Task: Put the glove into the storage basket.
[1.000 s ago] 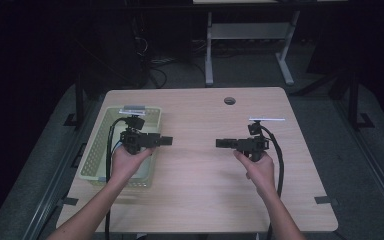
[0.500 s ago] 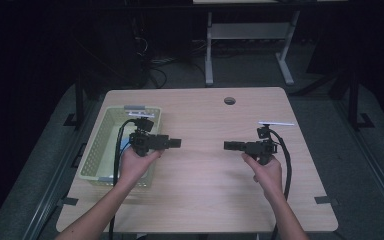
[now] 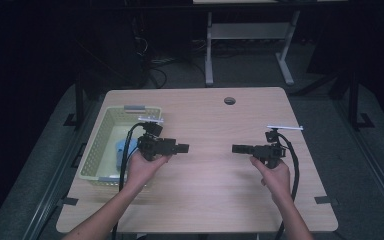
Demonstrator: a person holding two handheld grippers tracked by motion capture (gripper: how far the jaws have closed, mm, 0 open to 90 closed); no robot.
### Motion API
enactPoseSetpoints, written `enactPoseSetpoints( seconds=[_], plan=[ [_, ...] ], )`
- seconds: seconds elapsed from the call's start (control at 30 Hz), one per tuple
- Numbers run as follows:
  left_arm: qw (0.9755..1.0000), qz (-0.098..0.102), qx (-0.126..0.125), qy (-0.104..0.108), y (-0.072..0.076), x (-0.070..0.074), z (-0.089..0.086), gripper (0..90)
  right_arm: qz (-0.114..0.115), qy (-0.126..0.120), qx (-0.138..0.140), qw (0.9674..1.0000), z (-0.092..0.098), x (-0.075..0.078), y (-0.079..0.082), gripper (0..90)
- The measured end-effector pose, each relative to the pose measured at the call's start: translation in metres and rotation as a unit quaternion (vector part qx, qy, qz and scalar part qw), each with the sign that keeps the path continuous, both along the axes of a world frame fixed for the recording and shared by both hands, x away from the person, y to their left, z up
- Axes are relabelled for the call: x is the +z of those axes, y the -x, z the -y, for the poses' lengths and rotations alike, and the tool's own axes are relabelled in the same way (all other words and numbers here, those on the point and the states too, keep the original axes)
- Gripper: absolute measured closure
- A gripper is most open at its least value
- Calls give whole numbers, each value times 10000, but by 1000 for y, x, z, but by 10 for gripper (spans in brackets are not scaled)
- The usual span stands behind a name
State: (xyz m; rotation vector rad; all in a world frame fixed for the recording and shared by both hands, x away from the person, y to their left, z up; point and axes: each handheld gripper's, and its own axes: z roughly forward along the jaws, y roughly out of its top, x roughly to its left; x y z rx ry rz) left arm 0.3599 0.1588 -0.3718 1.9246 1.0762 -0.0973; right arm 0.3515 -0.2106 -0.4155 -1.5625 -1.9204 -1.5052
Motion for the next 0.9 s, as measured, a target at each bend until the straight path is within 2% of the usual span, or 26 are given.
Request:
enactPoseSetpoints(
  seconds=[0.33, 0.7, 0.9],
  plan=[
    [9999, -69, -70, 49, 5, -10, 8, 254, -72, 5, -126, 9999, 14, -8, 6, 337],
    [9998, -30, -173, 59, 12, -18, 18, 242, -56, 78, -225, 9997, 27, -16, 13, 298],
    [9997, 54, -243, 41, 18, -22, 23, 242, -89, 118, -275, 9995, 38, -20, 20, 287]
  ],
)
